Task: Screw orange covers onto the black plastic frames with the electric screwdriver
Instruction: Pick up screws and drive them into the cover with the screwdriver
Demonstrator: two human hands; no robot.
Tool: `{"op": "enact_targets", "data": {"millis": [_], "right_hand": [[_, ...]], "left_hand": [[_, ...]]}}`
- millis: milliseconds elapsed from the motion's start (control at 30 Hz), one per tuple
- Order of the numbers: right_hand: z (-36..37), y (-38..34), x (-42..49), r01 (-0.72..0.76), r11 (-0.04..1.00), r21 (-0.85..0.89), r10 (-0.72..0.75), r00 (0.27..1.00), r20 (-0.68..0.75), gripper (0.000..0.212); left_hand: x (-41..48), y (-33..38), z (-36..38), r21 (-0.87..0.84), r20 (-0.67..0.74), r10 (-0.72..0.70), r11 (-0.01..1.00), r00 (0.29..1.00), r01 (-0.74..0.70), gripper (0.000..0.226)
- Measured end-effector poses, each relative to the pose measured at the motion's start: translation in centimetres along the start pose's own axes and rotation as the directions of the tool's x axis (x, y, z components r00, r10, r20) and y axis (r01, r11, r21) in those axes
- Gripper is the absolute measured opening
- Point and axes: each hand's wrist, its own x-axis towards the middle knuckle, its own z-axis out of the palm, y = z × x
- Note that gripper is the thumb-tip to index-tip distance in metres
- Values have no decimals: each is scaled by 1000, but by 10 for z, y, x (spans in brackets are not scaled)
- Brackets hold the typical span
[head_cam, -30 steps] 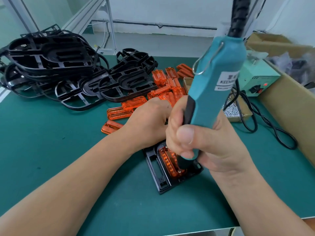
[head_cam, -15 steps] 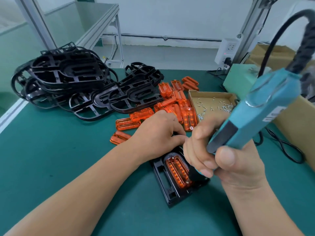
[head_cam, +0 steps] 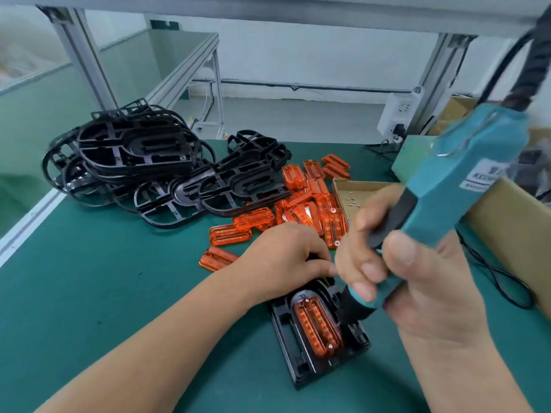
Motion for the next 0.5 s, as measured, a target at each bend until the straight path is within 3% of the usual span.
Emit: {"op": "enact_targets", "data": {"millis": [100, 200, 267, 367, 500], "right_hand": [[-17, -6, 4, -7, 998, 59, 10, 999, -48, 40], [-42, -5, 1, -1, 995, 96, 22, 975, -219, 38], [-61, 0, -3, 21, 998, 60, 3, 932, -364, 21], [-81, 9, -10, 18, 999, 33, 2, 853, -522, 31], [-93, 12, -11, 31, 997, 68, 10, 846, -533, 21]], "left_hand": [[0, -1, -2, 31, 38, -10, 999, 999, 9, 23], [-1, 2, -5, 78, 33, -7, 997, 999, 5, 21], [-1, 2, -8, 93, 36, 8, 996, 999, -11, 20], [-2, -1, -15, 82, 47, 15, 996, 999, -19, 23], [-2, -9, -28, 45, 65, -4, 999, 998, 2, 30]]}}
